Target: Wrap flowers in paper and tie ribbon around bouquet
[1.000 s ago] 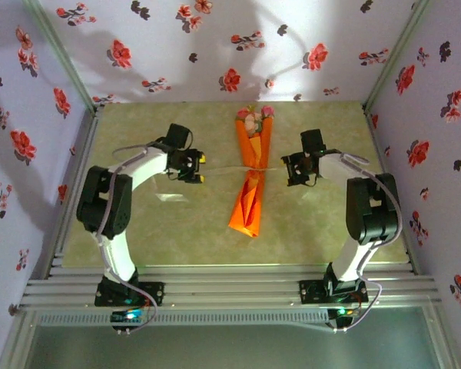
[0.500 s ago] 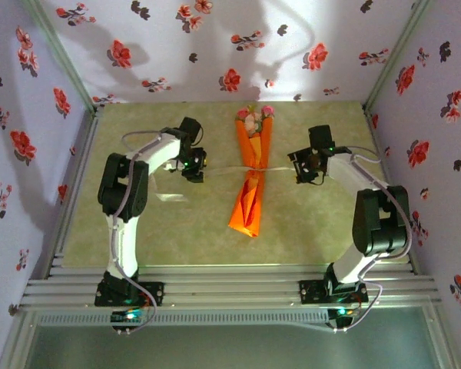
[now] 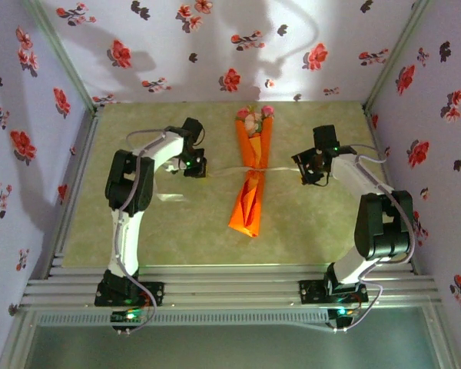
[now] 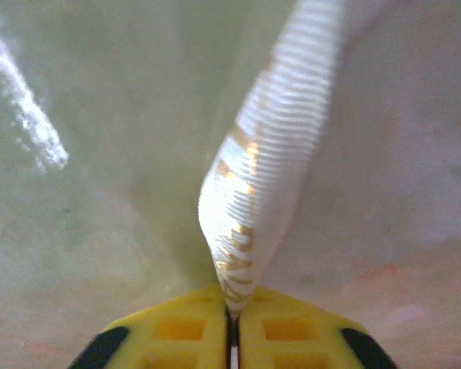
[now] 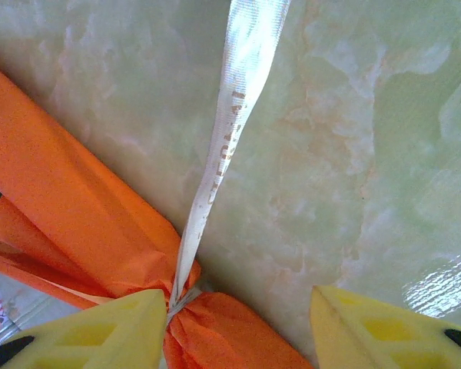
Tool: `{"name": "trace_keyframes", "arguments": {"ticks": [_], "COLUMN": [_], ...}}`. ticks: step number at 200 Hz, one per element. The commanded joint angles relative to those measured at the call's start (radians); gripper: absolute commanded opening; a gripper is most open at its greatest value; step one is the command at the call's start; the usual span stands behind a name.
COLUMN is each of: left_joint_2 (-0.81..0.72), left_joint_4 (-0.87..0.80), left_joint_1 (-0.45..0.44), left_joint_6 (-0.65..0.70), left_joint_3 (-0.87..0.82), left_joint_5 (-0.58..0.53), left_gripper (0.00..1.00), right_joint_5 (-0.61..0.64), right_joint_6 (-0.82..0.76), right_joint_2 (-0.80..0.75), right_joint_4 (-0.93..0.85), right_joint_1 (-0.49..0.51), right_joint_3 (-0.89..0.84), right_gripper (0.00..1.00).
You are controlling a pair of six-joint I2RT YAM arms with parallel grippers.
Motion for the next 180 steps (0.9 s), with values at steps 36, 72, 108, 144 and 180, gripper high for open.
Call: {"name": "trace_keyframes", "arguments": {"ticks": [36, 72, 108, 144, 180], "left_joint_2": [-0.121, -0.253, -0.338, -0.366, -0.333], "left_joint_4": [0.239, 0.398, 0.619, 0.808, 0.812], "left_joint_1": [-0.013, -0.051, -0.137, -0.219, -0.252], "left_joint_6": [-0.047, -0.037, -0.125, -0.217, -0.179], "left_joint_3": [-0.095, -0.160, -0.246, -0.273, -0.212], "left_joint_5": [-0.016, 0.045, 0.133, 0.144, 0.184], "left_gripper": [0.00, 0.00, 0.00, 0.00, 0.00], "right_joint_5": [0.034, 0.014, 0.049, 0.040, 0.116], "right_joint_6": [-0.062, -0.194, -0.423, -0.550, -0.620], "right_joint_2": [-0.050, -0.044, 0.045, 0.165, 0.246], "right_joint_4": [-0.040, -0.078, -0.226, -0.317, -0.383], "right_joint_1": [-0.036, -0.144, -0.235, -0.315, -0.355], "right_joint_3": [-0.004, 0.037, 0.189, 0.312, 0.392], "right_gripper": [0.51, 0.51, 0.52, 0.52, 0.52]}}
